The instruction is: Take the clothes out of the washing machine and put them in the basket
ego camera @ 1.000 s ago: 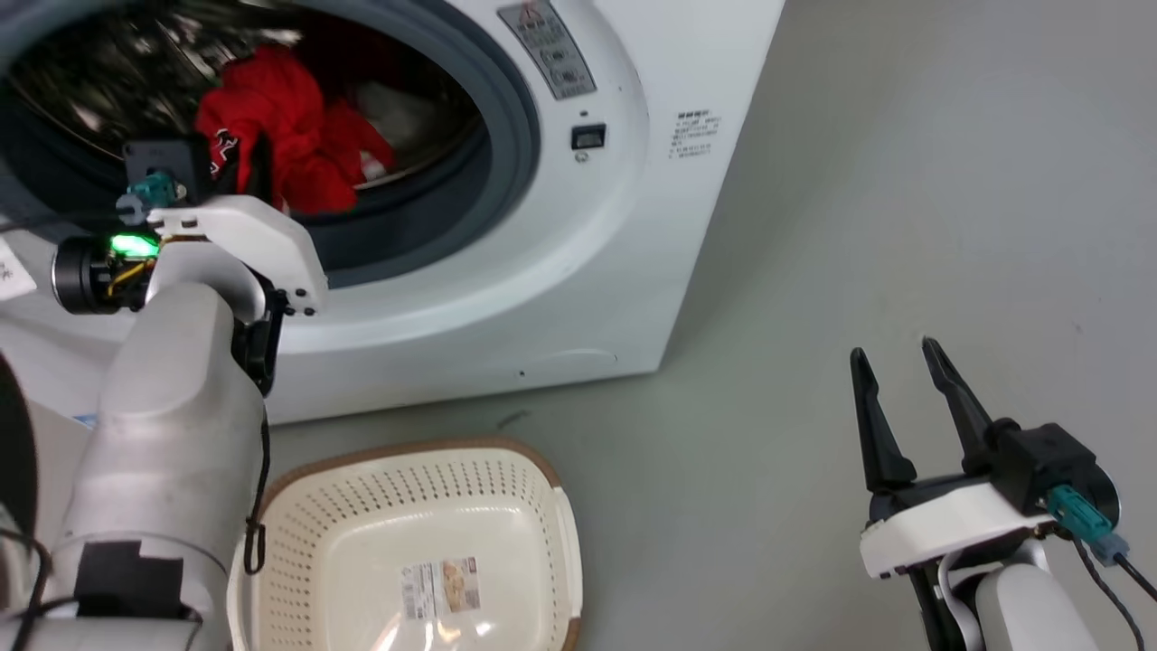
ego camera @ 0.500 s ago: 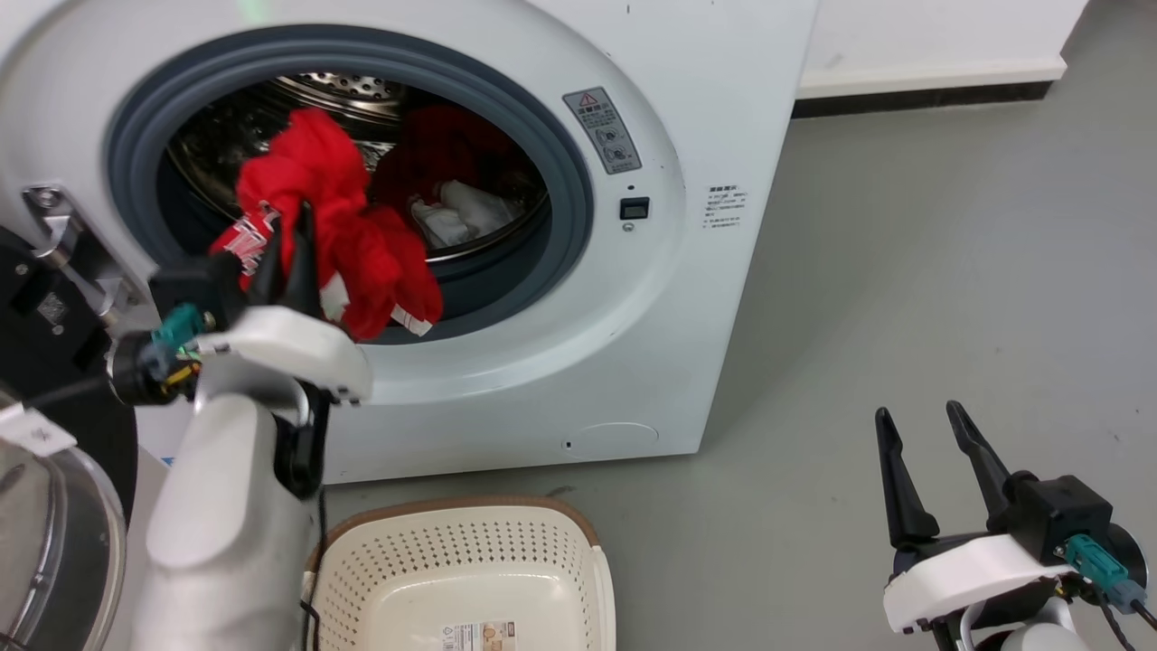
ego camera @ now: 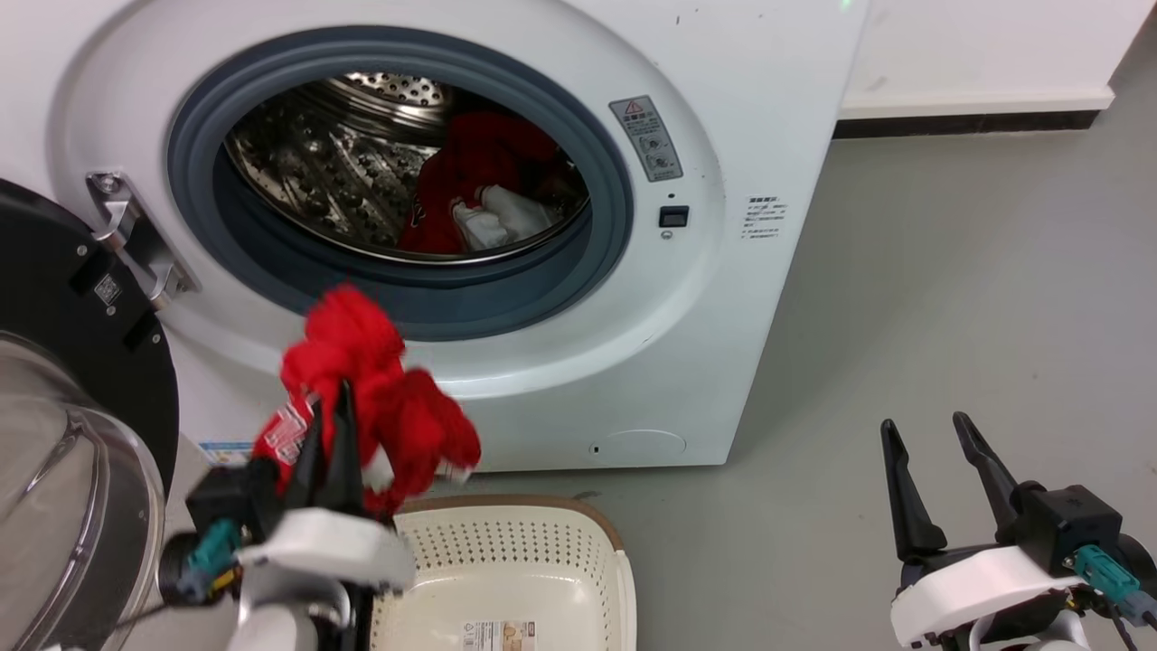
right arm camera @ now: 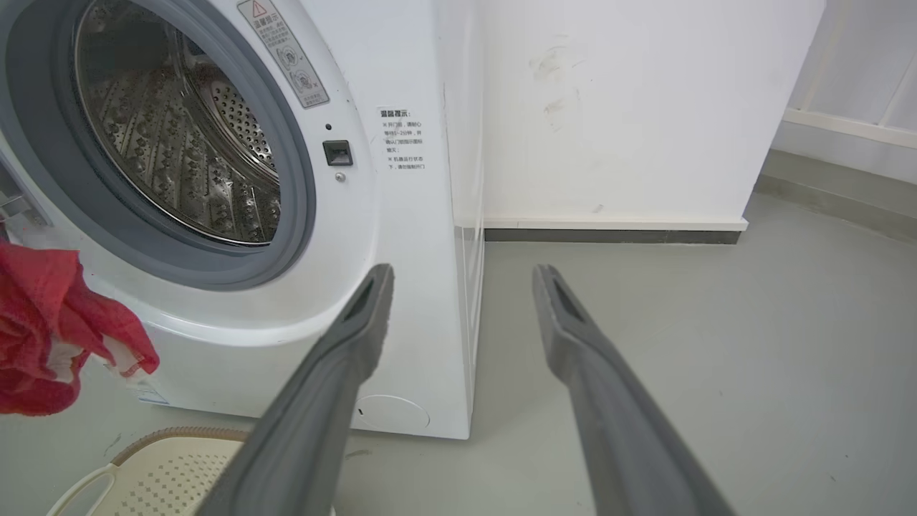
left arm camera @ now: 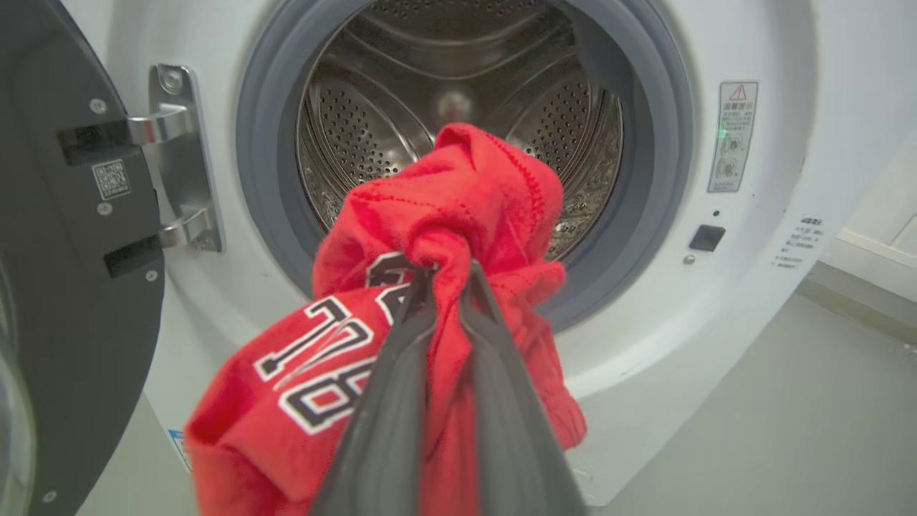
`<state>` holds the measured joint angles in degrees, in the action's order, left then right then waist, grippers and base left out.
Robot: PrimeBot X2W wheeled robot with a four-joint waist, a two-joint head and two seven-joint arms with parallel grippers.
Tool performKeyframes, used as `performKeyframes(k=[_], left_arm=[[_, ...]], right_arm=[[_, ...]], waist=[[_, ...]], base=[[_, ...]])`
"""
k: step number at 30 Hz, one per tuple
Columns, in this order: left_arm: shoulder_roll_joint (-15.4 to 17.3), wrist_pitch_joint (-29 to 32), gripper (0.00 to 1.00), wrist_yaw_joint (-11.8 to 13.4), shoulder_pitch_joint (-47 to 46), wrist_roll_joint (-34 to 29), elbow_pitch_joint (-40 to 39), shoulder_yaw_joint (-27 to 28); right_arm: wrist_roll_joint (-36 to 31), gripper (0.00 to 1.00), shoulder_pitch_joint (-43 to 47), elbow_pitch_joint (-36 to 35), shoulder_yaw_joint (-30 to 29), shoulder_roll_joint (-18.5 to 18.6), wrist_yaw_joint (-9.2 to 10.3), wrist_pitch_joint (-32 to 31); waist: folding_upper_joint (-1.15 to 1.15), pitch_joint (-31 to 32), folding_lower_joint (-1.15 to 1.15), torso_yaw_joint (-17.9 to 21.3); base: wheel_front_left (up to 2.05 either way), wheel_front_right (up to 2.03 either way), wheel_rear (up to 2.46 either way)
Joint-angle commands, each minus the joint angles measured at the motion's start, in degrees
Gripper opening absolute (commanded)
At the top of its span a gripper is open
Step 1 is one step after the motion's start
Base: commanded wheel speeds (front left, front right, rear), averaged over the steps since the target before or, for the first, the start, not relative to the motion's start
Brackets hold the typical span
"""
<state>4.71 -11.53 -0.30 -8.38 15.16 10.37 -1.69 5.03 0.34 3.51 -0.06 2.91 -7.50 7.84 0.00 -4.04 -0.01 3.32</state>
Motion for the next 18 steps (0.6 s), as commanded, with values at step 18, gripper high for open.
performKeyframes(k=[18], left_arm=[[-1.38,0.74,0.0,0.38,0.97,3.53,16.95,-4.53]], right_arm=[[-1.16,1.0,-6.75,-3.0,2.16,-0.05,0.03,0.19]], waist=[[0.0,-17.73,0.01,-1.08]], base=[[0.0,0.0,0.0]])
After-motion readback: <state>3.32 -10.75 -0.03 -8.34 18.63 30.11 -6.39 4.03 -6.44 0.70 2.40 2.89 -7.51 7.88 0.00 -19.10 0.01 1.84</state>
